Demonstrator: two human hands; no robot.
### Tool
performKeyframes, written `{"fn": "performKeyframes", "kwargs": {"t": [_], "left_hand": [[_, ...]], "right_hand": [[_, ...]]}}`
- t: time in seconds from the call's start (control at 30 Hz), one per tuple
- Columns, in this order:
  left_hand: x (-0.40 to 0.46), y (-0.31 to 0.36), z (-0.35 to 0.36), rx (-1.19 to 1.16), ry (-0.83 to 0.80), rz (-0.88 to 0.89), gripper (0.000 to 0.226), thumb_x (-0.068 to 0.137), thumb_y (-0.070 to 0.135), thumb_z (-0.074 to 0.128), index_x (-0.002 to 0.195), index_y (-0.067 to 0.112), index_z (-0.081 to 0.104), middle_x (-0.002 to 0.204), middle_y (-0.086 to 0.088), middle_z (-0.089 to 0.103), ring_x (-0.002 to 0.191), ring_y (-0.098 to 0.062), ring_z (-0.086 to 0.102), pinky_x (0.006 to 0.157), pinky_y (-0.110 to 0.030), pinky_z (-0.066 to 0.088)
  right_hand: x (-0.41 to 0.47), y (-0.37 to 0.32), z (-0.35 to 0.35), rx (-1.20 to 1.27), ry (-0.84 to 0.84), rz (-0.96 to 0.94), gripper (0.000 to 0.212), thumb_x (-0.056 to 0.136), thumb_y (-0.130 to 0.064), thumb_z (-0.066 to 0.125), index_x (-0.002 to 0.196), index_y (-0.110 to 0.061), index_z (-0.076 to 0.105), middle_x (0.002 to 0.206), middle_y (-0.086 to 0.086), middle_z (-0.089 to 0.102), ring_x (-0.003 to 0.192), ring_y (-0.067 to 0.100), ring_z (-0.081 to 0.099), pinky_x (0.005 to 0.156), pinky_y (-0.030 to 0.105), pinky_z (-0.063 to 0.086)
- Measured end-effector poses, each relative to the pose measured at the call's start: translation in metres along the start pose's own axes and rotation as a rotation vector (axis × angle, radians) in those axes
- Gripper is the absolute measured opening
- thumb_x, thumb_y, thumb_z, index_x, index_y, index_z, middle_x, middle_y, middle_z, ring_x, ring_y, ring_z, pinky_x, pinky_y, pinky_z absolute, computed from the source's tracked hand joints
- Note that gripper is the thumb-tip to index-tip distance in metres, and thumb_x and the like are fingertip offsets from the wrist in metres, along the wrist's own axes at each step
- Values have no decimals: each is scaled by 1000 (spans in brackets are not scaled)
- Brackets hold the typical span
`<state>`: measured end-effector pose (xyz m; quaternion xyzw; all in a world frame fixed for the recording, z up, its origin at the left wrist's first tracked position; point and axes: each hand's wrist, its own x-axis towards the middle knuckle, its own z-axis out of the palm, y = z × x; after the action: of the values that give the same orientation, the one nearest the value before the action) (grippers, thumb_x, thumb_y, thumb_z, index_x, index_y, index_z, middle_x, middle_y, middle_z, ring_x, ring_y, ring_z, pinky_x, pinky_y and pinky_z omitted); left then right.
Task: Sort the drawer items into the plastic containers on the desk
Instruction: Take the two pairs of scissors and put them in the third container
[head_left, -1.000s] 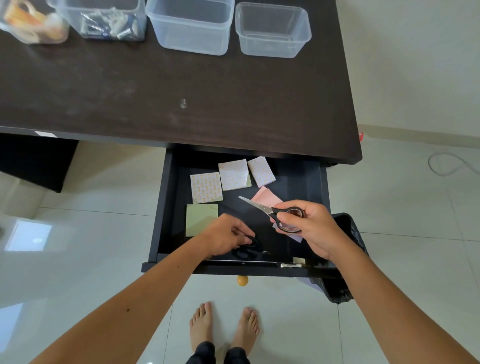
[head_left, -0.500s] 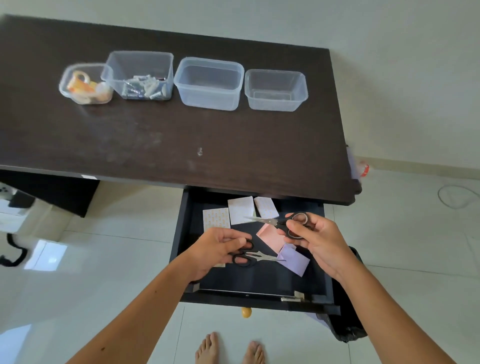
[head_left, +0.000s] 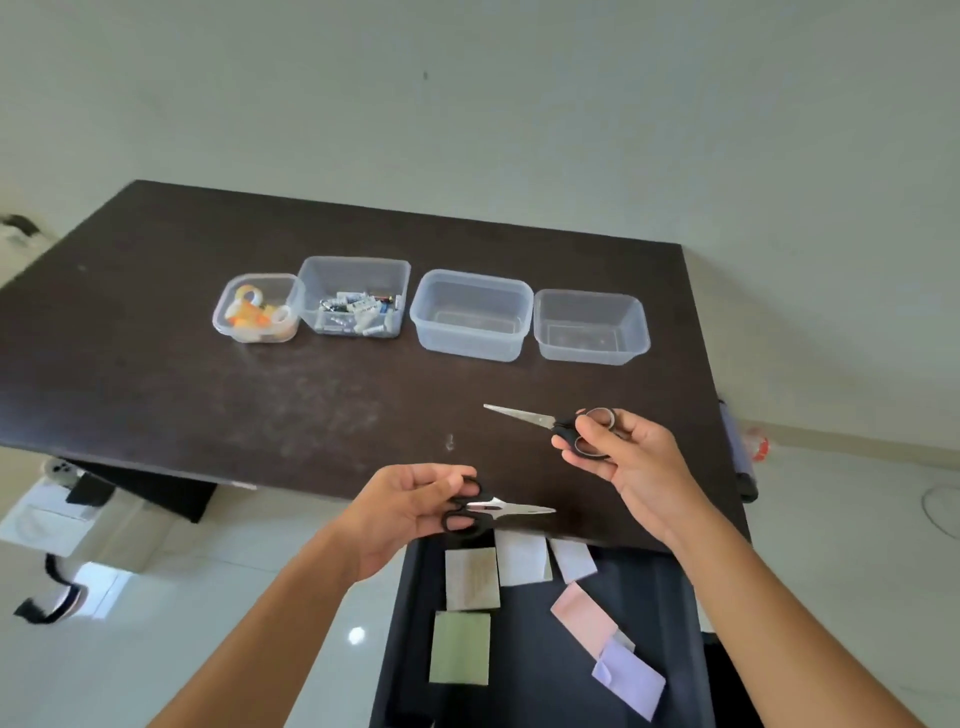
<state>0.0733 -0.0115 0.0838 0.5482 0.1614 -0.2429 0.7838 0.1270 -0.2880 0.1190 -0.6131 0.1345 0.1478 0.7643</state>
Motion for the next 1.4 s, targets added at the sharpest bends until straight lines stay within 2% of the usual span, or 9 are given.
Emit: {"fn": "performKeyframes", "kwargs": {"t": [0.17,0.4,0.67,0.77,0.9,0.97,1.1,1.23,1.4], "left_hand": [[32,43,-24,-15,-9,-11,26,103,8,61,123,-2,74,108,-15,78,102,-30,77,85,-36,66],[85,103,-60,-10,-19,-45,25,103,8,60,121,-2,74,108,-15,79,98,-28,79,83,-35,66],[129,136,-80,-27,-27,-67,35,95,18,68,124,-1,74,120,-20,76,108,-37,75,80,-31,65],[138,142,-82,-44,-40,-68,38,88,21,72,120,0,75,117,-18,78,103,-32,76,79,-31,65],[146,151,-84,-47,-55,-63,32,95,18,68,121,0,75,116,-17,78,103,-29,77,79,-30,65],[150,158,-83,-49,-56,-56,28,100,15,64,121,0,74,115,-17,79,102,-29,78,78,-30,65],[158,173,-80,-46,-57,-27,26,103,13,62,122,-1,74,114,-15,79,98,-29,80,78,-30,66],[169,191,-73,-29,-55,15,24,104,12,61,120,-2,73,114,-16,79,95,-28,80,79,-31,66],[184,209,-59,26,-50,37,23,105,13,61,117,-3,73,111,-14,80,97,-30,80,81,-33,67]], "right_hand": [[59,-31,44,33,19,-10,23,103,-9,64,117,10,68,115,23,77,103,38,79,95,46,61],[144,-62,102,-22,94,9,21,100,-10,70,113,6,69,111,19,79,96,32,81,83,36,67],[208,-61,129,-434,225,49,4,96,-10,76,98,-8,74,102,10,75,84,22,80,67,28,65],[217,-53,127,-575,187,58,14,94,-14,79,104,-4,77,99,11,78,83,22,81,79,38,68],[217,-51,129,-717,192,29,17,95,-23,77,90,-7,80,89,17,79,83,25,79,87,53,64],[213,-54,129,-764,236,-13,18,97,-24,74,100,-7,81,94,13,79,91,26,76,93,51,58],[206,-61,123,-700,331,-55,30,101,-26,68,128,-15,74,125,3,76,115,21,70,101,39,54],[199,-67,110,-549,354,-90,20,100,-23,71,119,-21,77,115,-5,78,107,13,73,103,39,58],[182,-72,97,-267,277,-92,20,103,-11,67,122,-11,74,110,5,81,107,14,78,103,37,59]]}}
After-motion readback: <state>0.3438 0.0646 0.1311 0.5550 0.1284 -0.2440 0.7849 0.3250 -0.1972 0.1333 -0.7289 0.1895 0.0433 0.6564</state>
